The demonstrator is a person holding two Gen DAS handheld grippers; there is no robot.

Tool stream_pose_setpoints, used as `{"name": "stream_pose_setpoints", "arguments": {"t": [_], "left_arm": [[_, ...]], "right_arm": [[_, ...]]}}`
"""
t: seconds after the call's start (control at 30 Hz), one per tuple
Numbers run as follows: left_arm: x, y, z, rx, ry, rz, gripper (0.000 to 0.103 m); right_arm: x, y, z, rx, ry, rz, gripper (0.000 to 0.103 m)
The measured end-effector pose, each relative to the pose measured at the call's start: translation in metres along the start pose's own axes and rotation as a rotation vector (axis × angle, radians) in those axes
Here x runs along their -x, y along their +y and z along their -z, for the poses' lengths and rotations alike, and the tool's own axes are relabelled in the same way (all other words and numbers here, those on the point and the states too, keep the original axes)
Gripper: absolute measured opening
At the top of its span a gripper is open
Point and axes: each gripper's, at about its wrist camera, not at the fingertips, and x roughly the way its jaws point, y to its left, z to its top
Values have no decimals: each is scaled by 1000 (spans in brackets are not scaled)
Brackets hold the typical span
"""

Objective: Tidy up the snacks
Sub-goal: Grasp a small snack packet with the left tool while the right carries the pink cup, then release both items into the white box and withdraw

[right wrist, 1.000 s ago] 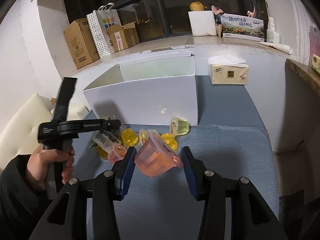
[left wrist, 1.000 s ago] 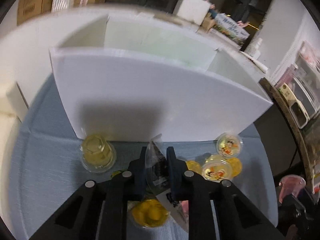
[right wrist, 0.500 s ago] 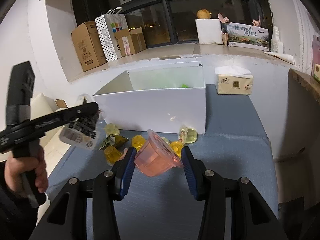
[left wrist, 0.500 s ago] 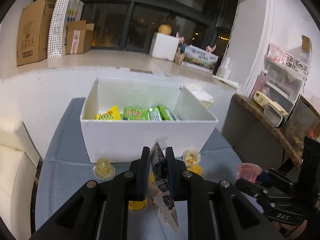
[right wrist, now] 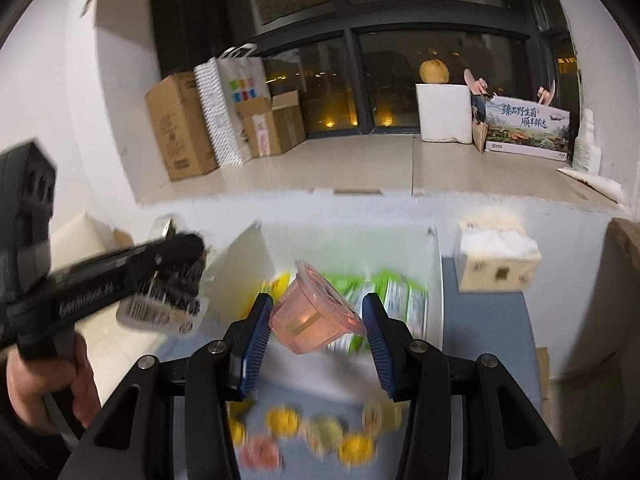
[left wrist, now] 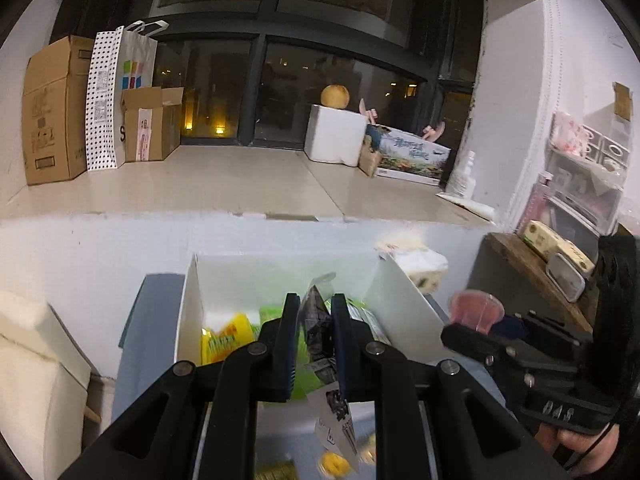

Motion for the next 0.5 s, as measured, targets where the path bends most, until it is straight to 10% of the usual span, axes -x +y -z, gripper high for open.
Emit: {"name": "stream_pose_setpoints", "arguments": {"t": [0.23,0.27,0.33,0.37,0.5], "left_arm": [[-46,24,-13,8,45,-58,20],[-48,26,-11,6,54,-69,31],[-46,30,-7,12,46,-81,76],[-44,31,-4,16,42,-74,103],[-41,32,1,7,52,-84,103]], "right_arm": [[-56,-19,-23,3,71,47,52],[-60,-20,-21,1,85,57,57],[-62,-22,-17,-1,90,88,100],[-60,-22,-14,0,70,91,102],[-54,-25,-7,-10,68,110,102]]}}
